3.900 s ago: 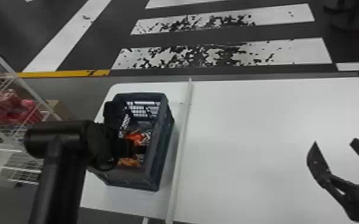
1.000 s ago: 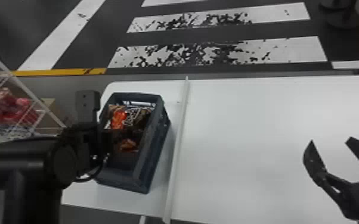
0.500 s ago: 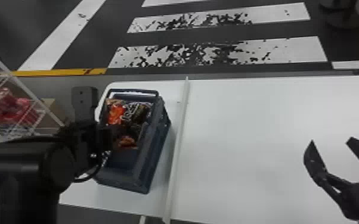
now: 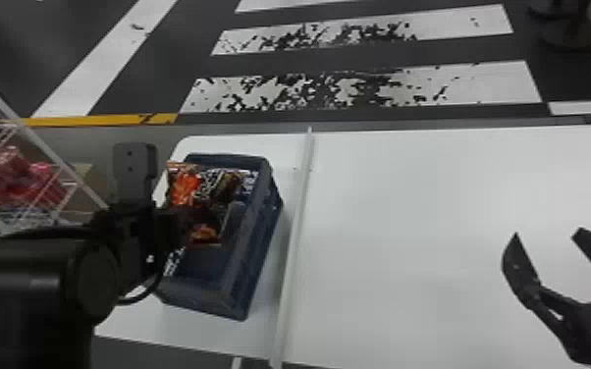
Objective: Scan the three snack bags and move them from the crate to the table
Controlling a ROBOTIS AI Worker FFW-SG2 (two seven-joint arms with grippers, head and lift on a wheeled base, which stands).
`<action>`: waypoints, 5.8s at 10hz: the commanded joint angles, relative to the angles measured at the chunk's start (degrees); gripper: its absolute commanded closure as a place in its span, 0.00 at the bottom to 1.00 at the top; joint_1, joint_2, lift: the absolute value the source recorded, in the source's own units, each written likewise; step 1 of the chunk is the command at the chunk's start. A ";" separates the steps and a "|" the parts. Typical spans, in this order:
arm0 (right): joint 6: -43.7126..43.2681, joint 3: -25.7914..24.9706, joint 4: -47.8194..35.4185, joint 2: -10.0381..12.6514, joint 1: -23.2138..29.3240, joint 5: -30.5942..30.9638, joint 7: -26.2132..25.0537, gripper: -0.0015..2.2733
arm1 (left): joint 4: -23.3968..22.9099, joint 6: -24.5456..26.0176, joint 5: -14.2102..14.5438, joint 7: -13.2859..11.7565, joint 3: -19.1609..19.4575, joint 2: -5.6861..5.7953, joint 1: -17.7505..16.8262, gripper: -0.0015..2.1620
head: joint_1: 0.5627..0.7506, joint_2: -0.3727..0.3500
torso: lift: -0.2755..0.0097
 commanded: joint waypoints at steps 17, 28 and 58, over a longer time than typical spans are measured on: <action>2.11 -4.83 -4.10 2.37 -3.53 -2.37 -0.81 0.07 | 17.76 -23.83 0.91 -32.08 -31.80 -7.29 -1.19 0.75 | 0.70 0.09 | 0.75; 0.88 -5.62 -5.33 0.35 -2.04 -4.92 -0.81 0.07 | 42.98 -51.25 -5.33 -31.55 -45.51 -13.01 -9.63 0.01 | 0.70 0.03 | 0.75; 29.00 -16.43 -3.40 7.29 -11.00 -28.39 24.85 0.99 | 19.34 -73.58 -3.84 -12.66 -19.76 -6.15 12.52 0.01 | 0.70 0.55 | 0.75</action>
